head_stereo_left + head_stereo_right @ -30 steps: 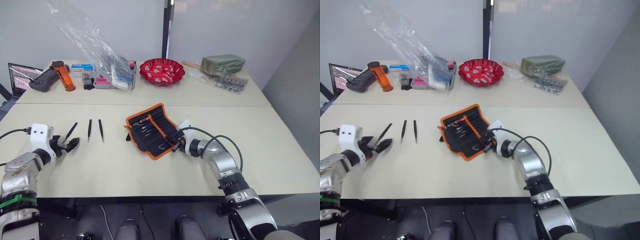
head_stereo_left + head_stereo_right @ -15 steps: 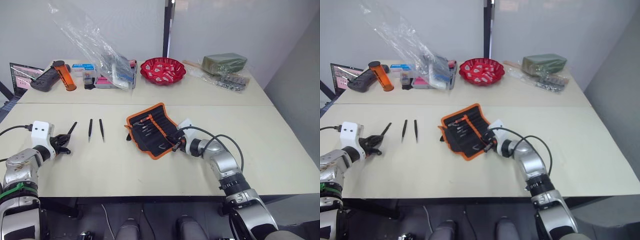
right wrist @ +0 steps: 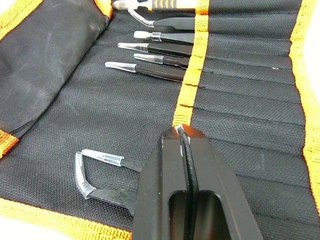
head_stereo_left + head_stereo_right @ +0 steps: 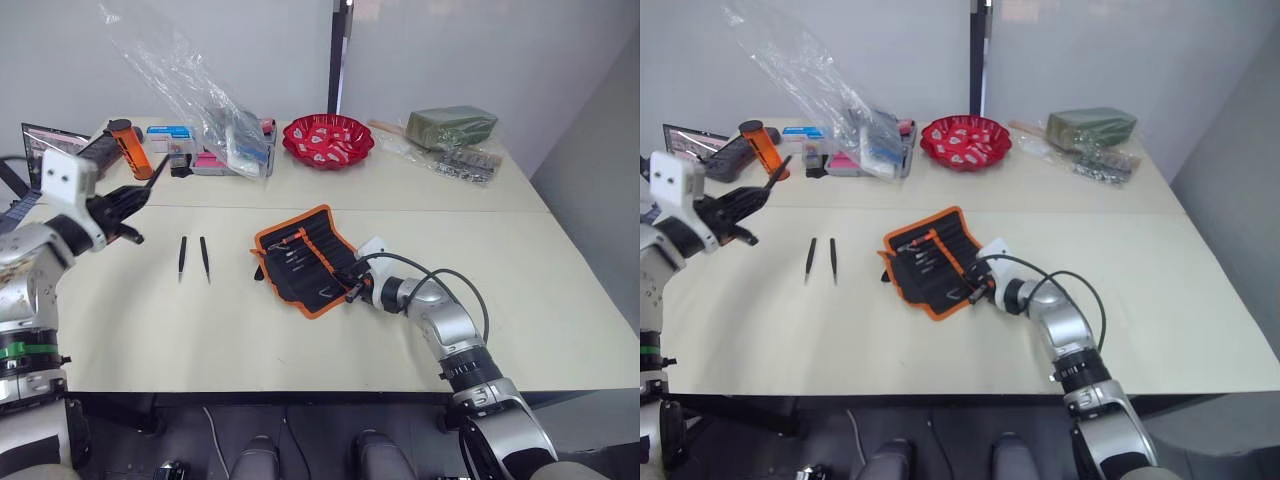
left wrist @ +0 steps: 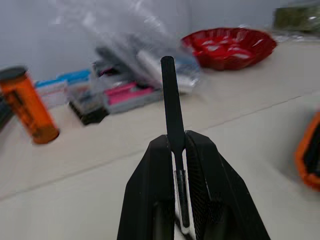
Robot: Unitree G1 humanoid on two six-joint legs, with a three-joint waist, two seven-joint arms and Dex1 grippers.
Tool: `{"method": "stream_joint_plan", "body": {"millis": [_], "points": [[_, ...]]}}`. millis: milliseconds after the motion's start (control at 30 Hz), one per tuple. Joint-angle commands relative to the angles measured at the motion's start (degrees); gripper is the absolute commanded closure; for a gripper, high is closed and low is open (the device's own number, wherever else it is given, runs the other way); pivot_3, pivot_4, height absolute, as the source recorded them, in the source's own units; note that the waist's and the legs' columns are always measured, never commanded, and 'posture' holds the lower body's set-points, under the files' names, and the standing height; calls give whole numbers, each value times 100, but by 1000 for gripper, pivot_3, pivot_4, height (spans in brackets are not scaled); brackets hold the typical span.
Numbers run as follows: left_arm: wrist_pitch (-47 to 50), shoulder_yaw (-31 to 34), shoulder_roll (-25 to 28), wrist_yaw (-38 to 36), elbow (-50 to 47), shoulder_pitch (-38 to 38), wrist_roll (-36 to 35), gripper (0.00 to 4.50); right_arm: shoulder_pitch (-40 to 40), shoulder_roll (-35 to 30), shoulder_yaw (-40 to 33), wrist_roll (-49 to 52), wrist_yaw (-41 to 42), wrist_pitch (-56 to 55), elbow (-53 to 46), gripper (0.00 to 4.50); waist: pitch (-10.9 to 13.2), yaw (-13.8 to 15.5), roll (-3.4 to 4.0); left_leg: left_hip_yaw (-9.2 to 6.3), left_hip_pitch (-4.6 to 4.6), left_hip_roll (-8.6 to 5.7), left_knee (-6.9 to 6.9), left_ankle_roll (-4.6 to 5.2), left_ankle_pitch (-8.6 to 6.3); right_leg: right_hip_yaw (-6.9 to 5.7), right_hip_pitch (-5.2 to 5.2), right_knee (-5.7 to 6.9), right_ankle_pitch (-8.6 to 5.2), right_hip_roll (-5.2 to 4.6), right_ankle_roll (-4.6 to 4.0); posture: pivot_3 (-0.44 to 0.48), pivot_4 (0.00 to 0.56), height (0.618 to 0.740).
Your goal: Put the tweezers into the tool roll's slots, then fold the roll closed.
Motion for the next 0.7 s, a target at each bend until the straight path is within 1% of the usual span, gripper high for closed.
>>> {"method": "stream_joint_plan", "body": {"millis": [33,167,267,333,400,500,600,700], "points": [[399,-694,138,-314,-519,-465,179,4474,258,-132,14,-198,-176,284,250,4500,3,3,4,0,0,-1,0,0,0,0,0,0,0,0,0,0,150,740],[965,-1621,77,-802,-869,-1068,337,4474,321,-137,23,-191,-211,327,152,4500,6,4,8,0,-7,-1,2,0,0,1,-3,-2,-1,1,1,0,150,740],[1359,-2075,-63,-958,-875,-1432,426,4474,382,-115,32,-184,-258,366,76,4500,13,1,20,0,-12,-3,3,0,0,1,-5,-3,-2,1,3,0,150,740],[1636,-2621,-180,-1194,-894,-1635,569,4474,446,-128,70,-211,-291,401,-20,4500,18,6,27,0,-14,-4,4,0,0,1,-5,-2,-3,1,5,0,150,740],[1792,-3006,-365,-1359,-835,-1793,659,4474,519,-143,42,-203,-363,440,-151,4500,21,15,33,0,-14,-6,4,0,0,2,-5,-3,-4,0,7,0,150,740],[1733,-3389,-512,-1521,-681,-1945,909,4474,582,-160,-19,-142,-435,565,-363,4500,26,14,40,0,-24,-7,12,1,0,2,-8,-3,-5,-1,9,0,150,740],[1797,-3606,-690,-1627,-562,-2057,1022,4474,625,-166,-18,-111,-471,660,-500,4500,37,17,53,-2,-39,-7,20,1,0,2,-18,-2,-5,0,9,0,150,740],[1618,-3876,-748,-1716,-480,-1985,1290,4474,661,-143,-18,-114,-519,717,-543,4500,39,17,56,-3,-43,-9,24,1,0,2,-19,-2,-5,-2,9,0,150,740]]}}
